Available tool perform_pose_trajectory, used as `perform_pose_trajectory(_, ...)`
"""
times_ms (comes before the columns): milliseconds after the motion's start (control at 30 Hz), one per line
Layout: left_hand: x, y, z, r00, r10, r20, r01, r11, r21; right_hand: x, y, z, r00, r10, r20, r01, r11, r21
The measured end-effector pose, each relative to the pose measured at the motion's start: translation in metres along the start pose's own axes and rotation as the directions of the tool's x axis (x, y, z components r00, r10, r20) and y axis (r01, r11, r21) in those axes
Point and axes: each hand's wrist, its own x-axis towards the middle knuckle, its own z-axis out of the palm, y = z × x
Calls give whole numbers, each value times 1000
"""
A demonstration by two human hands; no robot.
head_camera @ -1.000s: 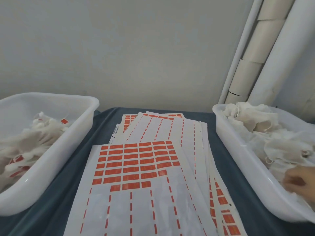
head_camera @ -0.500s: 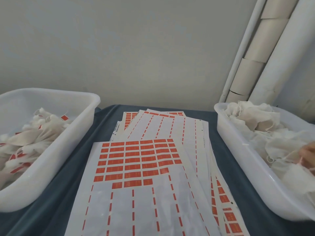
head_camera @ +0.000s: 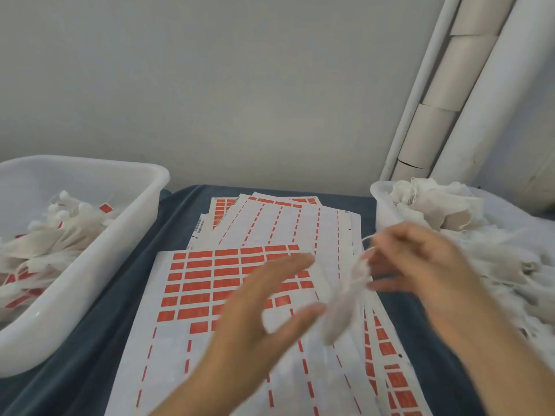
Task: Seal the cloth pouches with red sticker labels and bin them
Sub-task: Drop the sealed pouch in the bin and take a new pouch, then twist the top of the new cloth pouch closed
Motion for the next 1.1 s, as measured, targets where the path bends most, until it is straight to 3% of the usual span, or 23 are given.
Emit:
perform_pose_trajectory(100,4,-11,35,985,-122,119,125,992,-18,2,39,43,991,134,25,-136,983,123)
perform_pose_trajectory(200,11,-29,38,958,-284,35,285,934,-216,8,59,65,977,214,-27,-200,947,250)
perform_pose_trajectory(300,11,-45,42,912,-410,-20,387,876,-286,12,75,72,965,262,-25,-240,915,323)
perform_pose_trajectory(567,9,-54,40,934,-354,45,350,886,-305,10,84,65,965,252,67,-248,802,543)
perform_pose_trajectory(700,9,-53,43,947,-311,81,321,915,-246,11,81,51,961,275,19,-185,591,785)
perform_pose_trajectory(800,11,-53,46,946,-322,38,323,926,-194,11,82,53,967,255,9,-155,560,814)
perform_pose_trajectory(867,8,-55,45,950,-304,-75,289,943,-167,10,81,54,971,239,10,-144,554,820)
perform_pose_trajectory(933,4,-56,39,940,-293,-175,242,934,-261,9,79,55,977,211,18,-133,544,829)
perform_pose_trajectory(967,2,-56,36,935,-321,-149,254,903,-346,9,77,55,980,196,23,-129,549,826)
perform_pose_trajectory(1000,1,-55,33,933,-357,-39,307,849,-430,8,77,55,984,176,28,-124,564,817)
perform_pose_trajectory(1033,0,-52,31,916,-374,143,395,789,-470,7,78,56,988,147,36,-116,587,801)
perform_pose_trajectory(1100,1,-47,31,804,-351,479,566,701,-435,4,77,57,995,70,68,-97,645,758)
